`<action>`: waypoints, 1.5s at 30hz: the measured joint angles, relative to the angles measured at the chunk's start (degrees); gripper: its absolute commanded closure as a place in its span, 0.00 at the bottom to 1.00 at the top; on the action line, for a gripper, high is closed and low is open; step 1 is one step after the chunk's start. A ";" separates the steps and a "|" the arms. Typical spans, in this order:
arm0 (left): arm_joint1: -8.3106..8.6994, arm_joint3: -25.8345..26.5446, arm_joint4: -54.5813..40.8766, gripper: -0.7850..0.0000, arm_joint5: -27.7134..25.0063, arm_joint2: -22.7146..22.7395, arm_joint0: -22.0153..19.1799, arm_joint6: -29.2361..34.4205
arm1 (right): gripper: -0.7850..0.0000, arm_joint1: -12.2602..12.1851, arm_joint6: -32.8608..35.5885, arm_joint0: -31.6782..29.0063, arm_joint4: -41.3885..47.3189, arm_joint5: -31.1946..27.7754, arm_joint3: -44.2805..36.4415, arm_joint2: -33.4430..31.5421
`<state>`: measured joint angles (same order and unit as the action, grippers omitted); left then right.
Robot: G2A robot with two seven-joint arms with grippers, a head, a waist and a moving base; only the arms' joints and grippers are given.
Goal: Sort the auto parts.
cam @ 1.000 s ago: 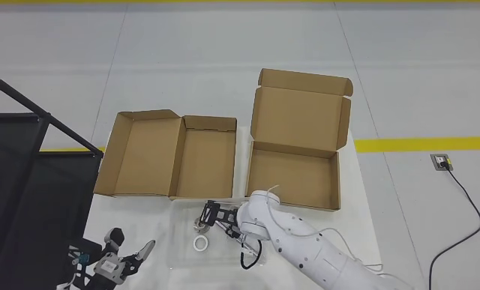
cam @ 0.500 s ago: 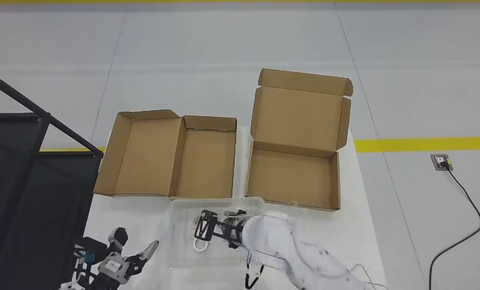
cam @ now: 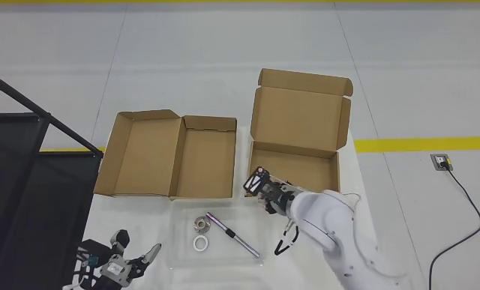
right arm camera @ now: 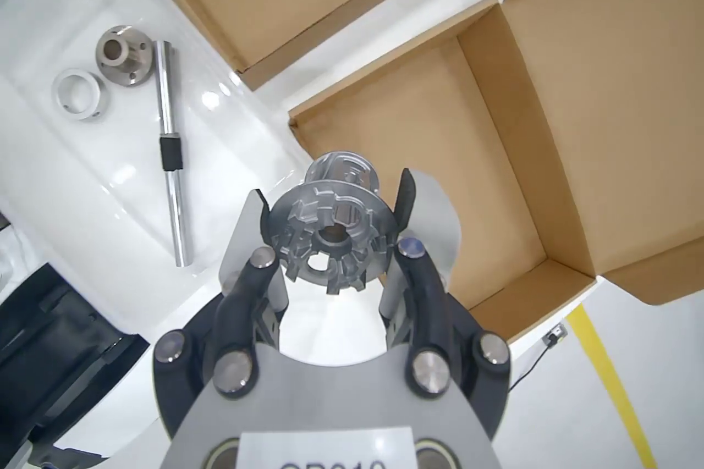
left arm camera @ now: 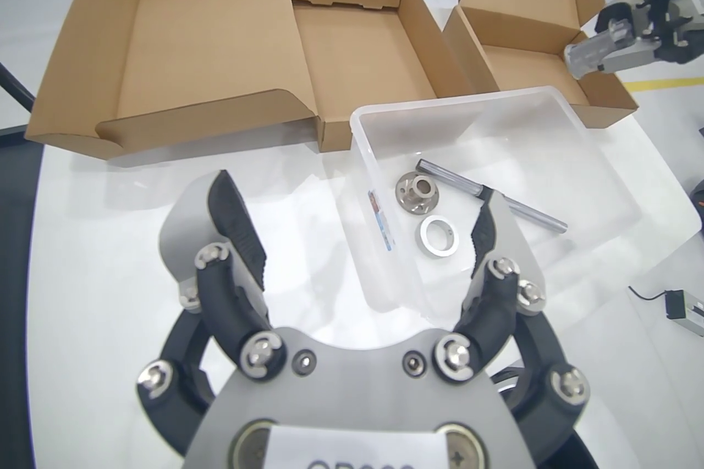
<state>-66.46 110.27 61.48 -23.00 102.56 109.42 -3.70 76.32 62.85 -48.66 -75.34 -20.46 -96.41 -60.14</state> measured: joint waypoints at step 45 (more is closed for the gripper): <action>-0.47 0.89 2.01 0.00 2.96 -1.46 -0.44 1.64 | 0.00 5.34 -14.78 21.40 3.16 7.10 41.97 6.03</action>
<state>-66.93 111.17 63.49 -20.05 101.10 108.99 -2.05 81.67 48.07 -27.26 -72.18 -13.36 -54.44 -54.10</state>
